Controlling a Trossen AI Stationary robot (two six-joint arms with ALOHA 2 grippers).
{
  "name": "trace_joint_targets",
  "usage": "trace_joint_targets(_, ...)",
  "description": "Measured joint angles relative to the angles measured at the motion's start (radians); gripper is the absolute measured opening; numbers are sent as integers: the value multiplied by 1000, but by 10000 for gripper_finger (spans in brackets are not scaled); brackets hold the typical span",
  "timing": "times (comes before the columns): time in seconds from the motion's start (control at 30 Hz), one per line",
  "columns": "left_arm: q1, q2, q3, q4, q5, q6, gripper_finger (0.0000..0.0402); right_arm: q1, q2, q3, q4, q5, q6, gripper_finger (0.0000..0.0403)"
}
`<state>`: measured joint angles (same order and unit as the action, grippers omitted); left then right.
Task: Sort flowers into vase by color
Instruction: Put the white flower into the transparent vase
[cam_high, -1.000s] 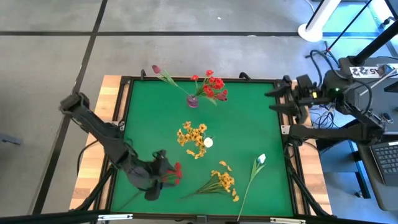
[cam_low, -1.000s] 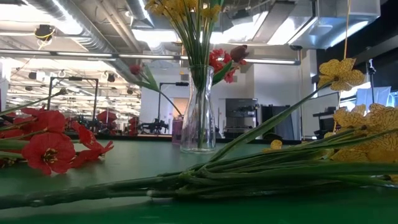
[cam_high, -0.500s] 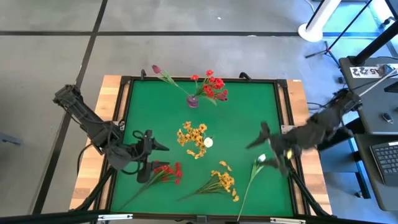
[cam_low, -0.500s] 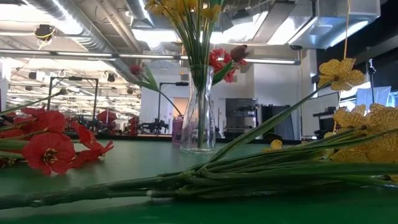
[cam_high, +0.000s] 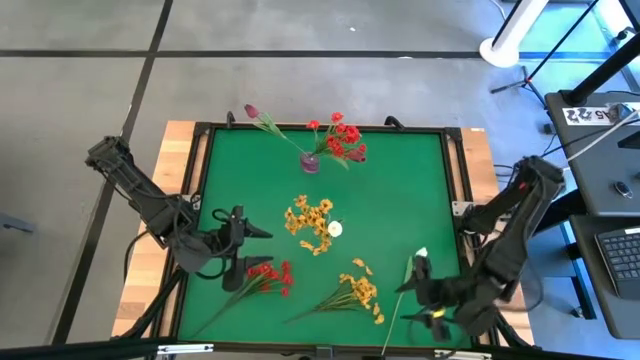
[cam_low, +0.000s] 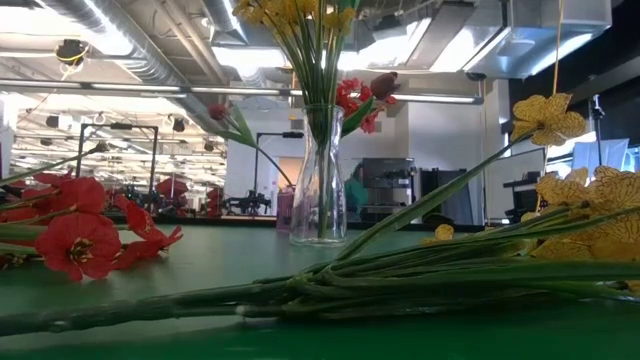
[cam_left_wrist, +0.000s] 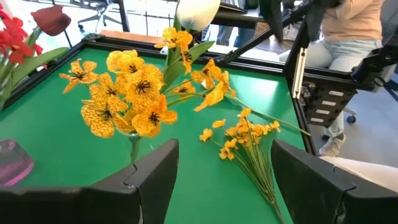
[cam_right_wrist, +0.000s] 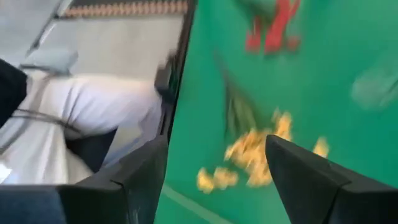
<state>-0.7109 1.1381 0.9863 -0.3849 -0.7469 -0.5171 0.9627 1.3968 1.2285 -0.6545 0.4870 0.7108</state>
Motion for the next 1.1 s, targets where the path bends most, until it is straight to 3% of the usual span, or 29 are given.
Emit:
trace_joint_targets(0.2, 0, 0, 0, 0, -2, -10, 248, -8, 128, 0, -80, -93, 445, 269)
trace_joint_targets(0.3, 0, 0, 0, 0, -2, -8, 248, -8, 172, 0, -193, -144, 709, 269)
trace_joint_targets(0.47, 0, 0, 0, 0, -3, 17, 248, -1, 205, -36, -377, -247, 1002, 269)
trace_joint_targets(0.77, 4, 0, -1, -8, -4, 82, 247, -10, 205, -225, -193, -352, 1169, 269)
trace_joint_targets(0.93, 31, 0, -1, -9, -4, 75, 247, -17, 202, -305, -44, -364, 1264, 269)
trace_joint_targets(1.1, 56, 0, -1, -10, -4, 58, 247, -63, 202, -336, -26, -355, 1280, 269)
